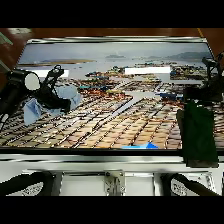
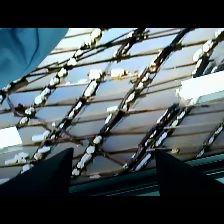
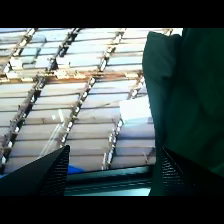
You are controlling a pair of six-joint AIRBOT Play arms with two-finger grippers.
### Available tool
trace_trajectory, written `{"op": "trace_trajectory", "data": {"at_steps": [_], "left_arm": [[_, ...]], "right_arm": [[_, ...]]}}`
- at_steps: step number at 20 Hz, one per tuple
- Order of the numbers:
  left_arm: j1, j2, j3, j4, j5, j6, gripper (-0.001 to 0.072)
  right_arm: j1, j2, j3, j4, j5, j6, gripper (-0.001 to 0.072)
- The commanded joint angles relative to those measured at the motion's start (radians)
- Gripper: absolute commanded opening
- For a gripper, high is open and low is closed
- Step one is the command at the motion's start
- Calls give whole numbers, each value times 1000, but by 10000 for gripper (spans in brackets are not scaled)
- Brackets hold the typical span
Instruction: Fold the shirts.
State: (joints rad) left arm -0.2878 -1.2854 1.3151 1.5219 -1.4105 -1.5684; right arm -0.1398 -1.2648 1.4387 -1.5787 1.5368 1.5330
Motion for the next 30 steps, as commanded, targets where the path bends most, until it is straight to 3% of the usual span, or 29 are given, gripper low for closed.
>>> {"op": "trace_trajectory", "data": {"at_steps": [1,9,15,16,19,23,26,30], "left_arm": [[1,0,0,0,0,0,605],[-1,0,-1,-11,10,0,605],[8,-20,3,5,132,-5,606],[24,-37,16,48,156,-41,623],[162,-149,145,151,151,-98,689],[390,-318,286,79,95,-196,690],[480,-405,286,-26,76,-169,720],[498,-494,286,-101,150,-134,720]], "right_arm": [[0,-1,1,0,0,0,657],[0,-1,1,2,-3,0,657],[0,-1,1,8,-46,0,657],[0,-1,1,11,-63,0,657],[0,-1,1,11,-107,0,657],[0,-2,1,22,-128,1,657],[0,-2,1,77,-145,1,657],[0,-2,1,171,-161,1,657]]}}
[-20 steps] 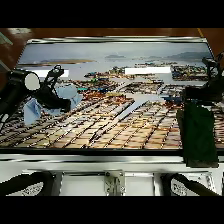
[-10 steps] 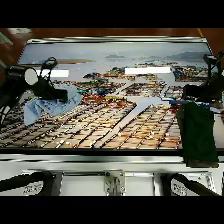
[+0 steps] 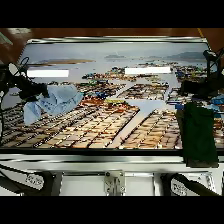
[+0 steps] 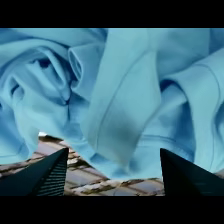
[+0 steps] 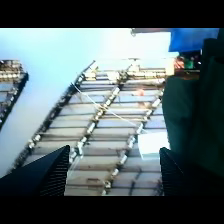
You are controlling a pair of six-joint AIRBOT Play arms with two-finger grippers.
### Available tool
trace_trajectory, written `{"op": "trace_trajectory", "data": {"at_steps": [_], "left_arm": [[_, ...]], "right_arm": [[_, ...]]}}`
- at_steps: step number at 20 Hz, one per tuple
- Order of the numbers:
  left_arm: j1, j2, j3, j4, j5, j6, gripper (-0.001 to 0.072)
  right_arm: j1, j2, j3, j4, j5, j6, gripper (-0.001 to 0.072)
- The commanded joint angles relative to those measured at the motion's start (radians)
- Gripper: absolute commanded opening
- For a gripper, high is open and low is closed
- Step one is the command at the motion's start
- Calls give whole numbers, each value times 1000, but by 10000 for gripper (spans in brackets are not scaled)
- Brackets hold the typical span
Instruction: Fold the shirts.
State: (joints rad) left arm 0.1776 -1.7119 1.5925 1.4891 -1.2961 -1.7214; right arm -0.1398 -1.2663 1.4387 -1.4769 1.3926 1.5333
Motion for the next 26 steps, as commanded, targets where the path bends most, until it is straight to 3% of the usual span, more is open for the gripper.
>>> {"op": "trace_trajectory", "data": {"at_steps": [1,7,8,9,10,13,16,21,24,26], "left_arm": [[32,-90,9,-77,40,19,720],[27,-197,9,-142,67,27,720],[28,-196,9,-153,71,27,447],[27,-189,10,-173,71,59,104],[26,-171,14,-218,74,116,39],[-5,-55,66,-256,77,191,38],[-95,183,105,-256,76,316,38],[-339,603,103,-256,122,306,38],[-511,715,98,-255,162,231,38],[-613,717,75,-254,168,228,38]], "right_arm": [[0,0,1,82,-17,0,657],[0,0,1,92,-6,5,657],[0,0,1,92,-6,5,657],[0,0,1,92,-6,5,657],[0,0,1,92,-5,4,657],[0,0,1,93,-2,5,657],[0,0,1,139,14,4,657],[0,56,1,209,30,-43,657],[0,149,1,206,37,-79,657],[0,211,1,181,51,-89,657]]}}
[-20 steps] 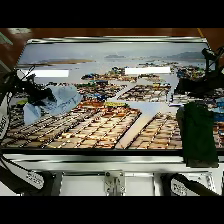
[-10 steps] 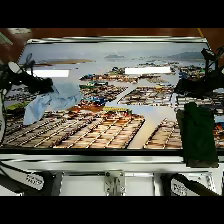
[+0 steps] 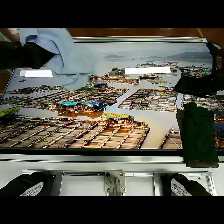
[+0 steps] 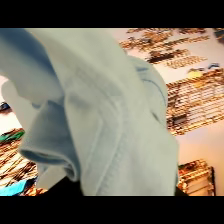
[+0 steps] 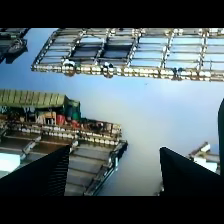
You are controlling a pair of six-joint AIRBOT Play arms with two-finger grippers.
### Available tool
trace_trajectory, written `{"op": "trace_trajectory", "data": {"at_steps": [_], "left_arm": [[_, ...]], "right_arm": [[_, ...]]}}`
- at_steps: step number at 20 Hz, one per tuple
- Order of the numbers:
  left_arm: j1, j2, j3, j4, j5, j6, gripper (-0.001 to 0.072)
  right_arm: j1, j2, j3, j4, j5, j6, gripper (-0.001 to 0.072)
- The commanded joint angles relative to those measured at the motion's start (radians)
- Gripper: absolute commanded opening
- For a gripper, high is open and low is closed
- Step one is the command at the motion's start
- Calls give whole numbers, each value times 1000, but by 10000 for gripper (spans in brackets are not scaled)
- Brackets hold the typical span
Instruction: Fold the shirts.
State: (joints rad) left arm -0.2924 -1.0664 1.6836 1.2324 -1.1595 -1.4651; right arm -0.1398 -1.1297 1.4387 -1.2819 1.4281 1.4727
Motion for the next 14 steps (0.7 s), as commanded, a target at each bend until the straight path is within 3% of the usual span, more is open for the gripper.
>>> {"op": "trace_trajectory", "data": {"at_steps": [1,4,7,9,12,13,14], "left_arm": [[-185,57,-44,3,41,-40,38],[-282,-6,-200,2,138,-76,39],[-391,-115,-411,-2,318,-115,39],[-469,-211,-515,-39,396,-174,39],[-531,-348,-536,-128,418,-175,40],[-528,-376,-530,-171,413,-175,60],[-514,-389,-523,-198,399,-175,246]], "right_arm": [[0,104,1,-37,34,-31,657],[0,149,1,-92,147,-37,657],[0,148,-29,-88,231,-36,657],[0,148,-98,-84,223,-34,657],[0,148,-270,-47,118,-28,658],[0,148,-330,-24,59,-18,658],[0,148,-389,5,-7,-13,658]]}}
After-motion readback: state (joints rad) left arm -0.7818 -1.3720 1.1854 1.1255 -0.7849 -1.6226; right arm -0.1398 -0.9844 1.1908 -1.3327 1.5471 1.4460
